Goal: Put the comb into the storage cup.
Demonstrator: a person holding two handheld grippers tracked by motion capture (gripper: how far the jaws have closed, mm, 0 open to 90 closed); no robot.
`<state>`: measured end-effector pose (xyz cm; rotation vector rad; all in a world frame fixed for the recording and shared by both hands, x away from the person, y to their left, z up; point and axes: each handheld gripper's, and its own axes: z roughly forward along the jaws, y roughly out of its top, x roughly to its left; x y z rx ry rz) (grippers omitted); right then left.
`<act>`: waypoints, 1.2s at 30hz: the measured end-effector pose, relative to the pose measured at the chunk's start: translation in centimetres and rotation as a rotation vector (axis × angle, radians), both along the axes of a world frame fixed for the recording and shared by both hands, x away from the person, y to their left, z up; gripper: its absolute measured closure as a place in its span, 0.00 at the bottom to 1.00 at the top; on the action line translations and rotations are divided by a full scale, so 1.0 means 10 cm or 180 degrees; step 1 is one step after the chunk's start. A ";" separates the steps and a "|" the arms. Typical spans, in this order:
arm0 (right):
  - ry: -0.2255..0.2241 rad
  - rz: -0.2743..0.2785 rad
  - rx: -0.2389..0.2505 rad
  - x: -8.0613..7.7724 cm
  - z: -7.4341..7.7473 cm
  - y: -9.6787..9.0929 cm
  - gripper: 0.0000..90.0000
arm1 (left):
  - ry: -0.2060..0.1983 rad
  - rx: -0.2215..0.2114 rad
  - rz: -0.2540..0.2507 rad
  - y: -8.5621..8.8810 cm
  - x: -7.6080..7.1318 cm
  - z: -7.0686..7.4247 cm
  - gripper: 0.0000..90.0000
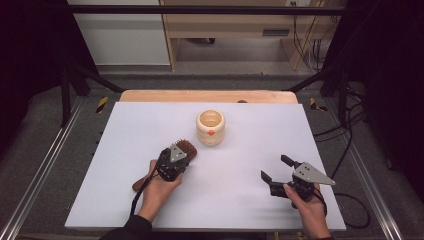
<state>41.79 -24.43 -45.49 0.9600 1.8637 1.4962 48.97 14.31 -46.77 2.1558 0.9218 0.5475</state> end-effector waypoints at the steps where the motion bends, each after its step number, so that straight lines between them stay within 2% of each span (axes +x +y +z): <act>1: 0.0000 0.0000 0.0000 0.00 0.00 0.00 0.09 | 0.0008 -0.0001 0.0019 0.00 0.01 0.00 1.00; 21: 0.0004 0.0001 -0.0004 0.00 0.00 0.00 0.09 | 0.0030 -0.0103 0.0151 -0.01 0.05 0.00 1.00; 36: 0.0002 0.0004 -0.0002 0.00 0.00 0.00 0.09 | 0.0074 -0.0154 0.0164 -0.02 0.06 -0.02 1.00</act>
